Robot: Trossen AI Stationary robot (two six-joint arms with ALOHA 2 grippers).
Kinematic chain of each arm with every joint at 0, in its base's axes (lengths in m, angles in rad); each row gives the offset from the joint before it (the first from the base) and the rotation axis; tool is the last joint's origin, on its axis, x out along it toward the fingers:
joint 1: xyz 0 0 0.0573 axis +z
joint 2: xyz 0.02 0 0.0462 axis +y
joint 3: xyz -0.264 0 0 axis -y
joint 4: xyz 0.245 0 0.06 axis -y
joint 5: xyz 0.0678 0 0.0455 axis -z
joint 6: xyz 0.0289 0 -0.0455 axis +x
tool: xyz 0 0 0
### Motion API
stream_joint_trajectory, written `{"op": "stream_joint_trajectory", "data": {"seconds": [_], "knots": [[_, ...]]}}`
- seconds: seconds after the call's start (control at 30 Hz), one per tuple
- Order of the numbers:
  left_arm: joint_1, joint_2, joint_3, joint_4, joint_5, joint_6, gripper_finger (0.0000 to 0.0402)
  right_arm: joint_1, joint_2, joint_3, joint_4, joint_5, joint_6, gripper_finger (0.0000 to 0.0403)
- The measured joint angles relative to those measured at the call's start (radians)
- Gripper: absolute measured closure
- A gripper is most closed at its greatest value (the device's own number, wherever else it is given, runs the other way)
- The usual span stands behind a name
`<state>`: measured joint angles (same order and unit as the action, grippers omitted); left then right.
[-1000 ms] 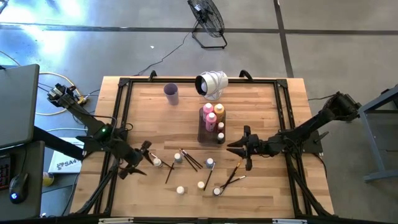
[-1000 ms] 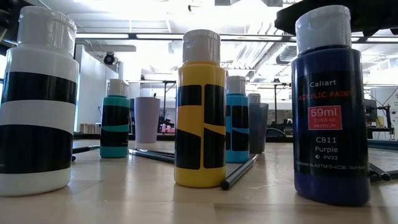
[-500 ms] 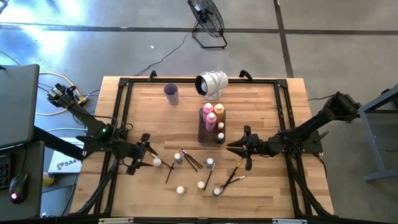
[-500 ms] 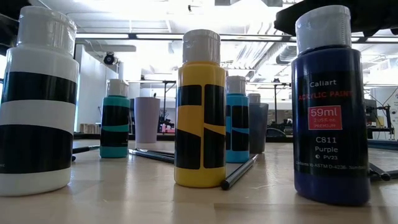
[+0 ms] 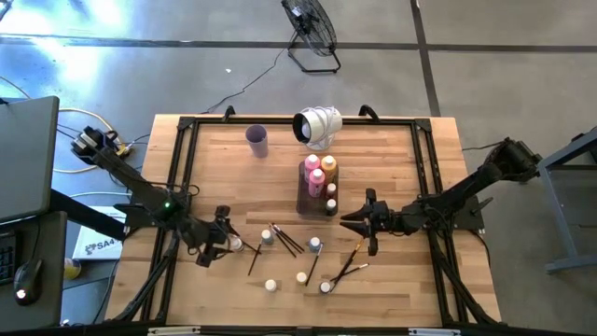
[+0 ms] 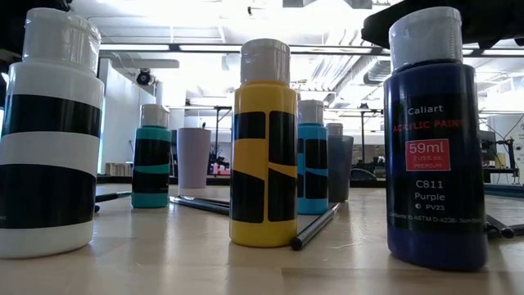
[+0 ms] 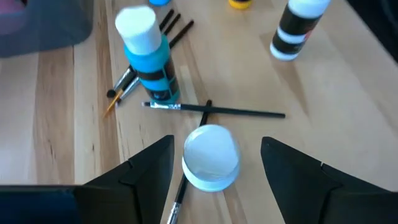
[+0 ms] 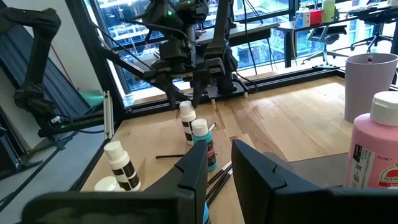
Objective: Pick & Place Paint Supplies
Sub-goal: Put the top white paint bottle into the black bin
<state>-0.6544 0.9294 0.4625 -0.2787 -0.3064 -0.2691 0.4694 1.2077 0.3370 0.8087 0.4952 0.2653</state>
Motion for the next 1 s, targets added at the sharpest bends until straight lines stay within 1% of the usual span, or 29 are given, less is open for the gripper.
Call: {"op": "stream_joint_trajectory", "data": {"seconds": [0.2,0.37,0.63,1.0], "knots": [[0.0,0.049,0.0,0.0,-0.002,-0.048,0.0164,0.0,0.0,0.0,-0.008,-0.004,0.0,0.0339],[0.0,0.064,0.0,0.002,-0.004,-0.058,0.0164,0.0,0.0,0.0,-0.015,-0.004,0.0,0.0339],[0.0,0.064,0.0,0.051,-0.021,-0.057,0.0164,0.0,0.0,0.0,-0.021,-0.004,0.0,0.0339],[0.0,0.064,0.0,0.048,-0.021,-0.054,0.0165,0.0,0.0,0.0,-0.027,-0.004,0.0,0.0339]]}}
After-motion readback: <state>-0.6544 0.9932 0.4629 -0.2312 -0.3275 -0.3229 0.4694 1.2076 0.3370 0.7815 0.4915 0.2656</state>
